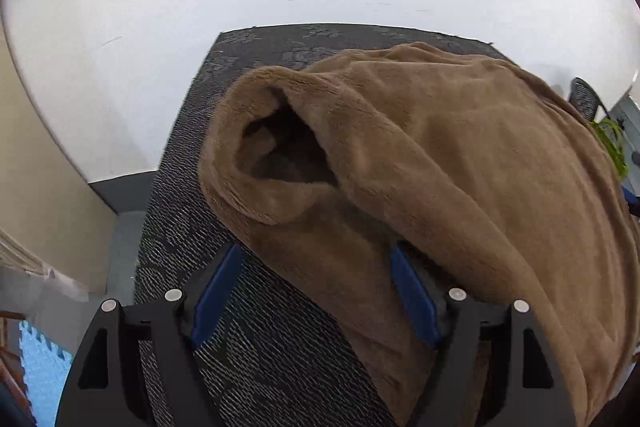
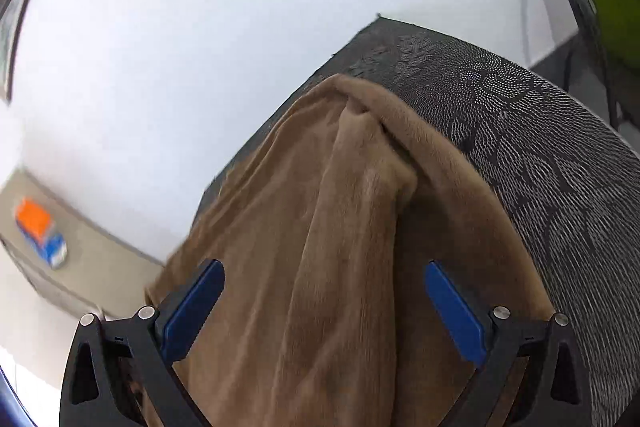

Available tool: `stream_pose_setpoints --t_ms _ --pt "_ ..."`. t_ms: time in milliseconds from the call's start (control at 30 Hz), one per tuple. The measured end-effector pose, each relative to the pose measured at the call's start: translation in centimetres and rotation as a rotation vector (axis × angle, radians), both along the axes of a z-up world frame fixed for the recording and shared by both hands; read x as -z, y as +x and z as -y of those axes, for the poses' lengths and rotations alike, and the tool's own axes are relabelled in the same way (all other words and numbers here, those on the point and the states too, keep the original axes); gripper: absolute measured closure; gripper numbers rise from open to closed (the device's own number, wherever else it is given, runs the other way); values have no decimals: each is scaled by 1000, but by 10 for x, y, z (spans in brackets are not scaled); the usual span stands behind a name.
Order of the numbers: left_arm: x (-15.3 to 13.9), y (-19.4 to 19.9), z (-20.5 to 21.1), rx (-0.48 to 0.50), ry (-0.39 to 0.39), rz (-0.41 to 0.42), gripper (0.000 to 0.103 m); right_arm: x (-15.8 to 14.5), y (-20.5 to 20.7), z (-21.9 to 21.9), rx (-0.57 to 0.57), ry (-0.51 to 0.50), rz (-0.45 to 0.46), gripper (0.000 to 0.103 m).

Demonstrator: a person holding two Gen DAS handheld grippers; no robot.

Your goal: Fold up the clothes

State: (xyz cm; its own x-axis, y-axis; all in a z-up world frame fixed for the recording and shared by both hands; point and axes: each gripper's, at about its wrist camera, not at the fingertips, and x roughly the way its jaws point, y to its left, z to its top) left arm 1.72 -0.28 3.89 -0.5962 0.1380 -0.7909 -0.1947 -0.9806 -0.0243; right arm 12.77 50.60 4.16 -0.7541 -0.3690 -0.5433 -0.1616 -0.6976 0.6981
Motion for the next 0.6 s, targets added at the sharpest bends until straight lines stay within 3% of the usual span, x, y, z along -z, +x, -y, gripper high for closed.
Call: stream_pose_setpoints --t_ms 100,333,500,600 --pt "1 -14 0 -21 -45 -2 22 10 -31 -10 13 -87 23 1" --pt "3 -46 -15 -29 -148 -44 20 9 -80 -19 6 -162 13 1" --pt "5 -73 -8 -123 -169 -60 20 -20 -103 -41 155 65 -93 1" --pt "5 -80 3 -148 -129 -51 20 -25 -118 -47 124 37 -78 1"
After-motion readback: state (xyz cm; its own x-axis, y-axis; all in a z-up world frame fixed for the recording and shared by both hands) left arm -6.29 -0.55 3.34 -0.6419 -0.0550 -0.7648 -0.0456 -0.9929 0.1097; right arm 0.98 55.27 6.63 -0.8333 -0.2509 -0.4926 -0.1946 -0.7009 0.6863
